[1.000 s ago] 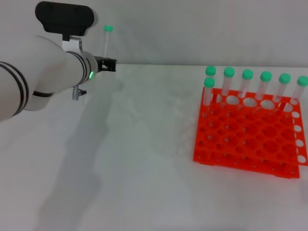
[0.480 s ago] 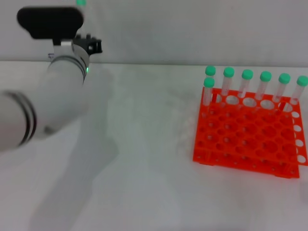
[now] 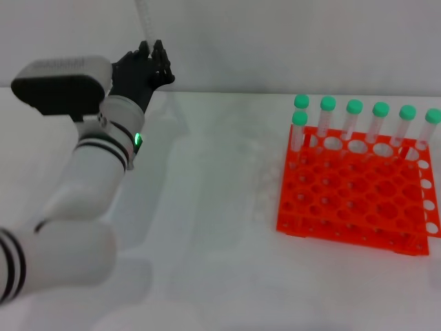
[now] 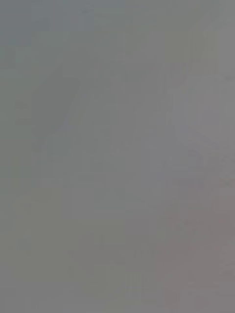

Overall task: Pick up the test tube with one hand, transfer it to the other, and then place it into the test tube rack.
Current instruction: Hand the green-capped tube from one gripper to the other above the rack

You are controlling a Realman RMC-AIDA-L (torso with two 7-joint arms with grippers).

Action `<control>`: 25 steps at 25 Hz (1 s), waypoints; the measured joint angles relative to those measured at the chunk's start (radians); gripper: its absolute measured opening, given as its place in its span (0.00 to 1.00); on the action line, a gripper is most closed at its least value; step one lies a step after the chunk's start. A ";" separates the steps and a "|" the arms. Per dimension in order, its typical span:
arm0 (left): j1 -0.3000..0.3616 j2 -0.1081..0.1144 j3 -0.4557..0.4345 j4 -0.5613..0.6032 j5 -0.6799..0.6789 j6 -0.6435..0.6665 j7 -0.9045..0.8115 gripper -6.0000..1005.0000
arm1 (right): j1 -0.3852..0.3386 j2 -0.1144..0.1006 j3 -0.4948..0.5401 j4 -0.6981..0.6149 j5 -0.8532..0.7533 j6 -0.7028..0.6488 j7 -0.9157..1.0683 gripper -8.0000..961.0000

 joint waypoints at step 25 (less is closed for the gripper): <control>0.355 -0.005 0.064 0.361 0.616 -0.253 0.076 0.18 | -0.098 -0.052 -0.421 -0.284 -0.002 0.128 0.399 0.86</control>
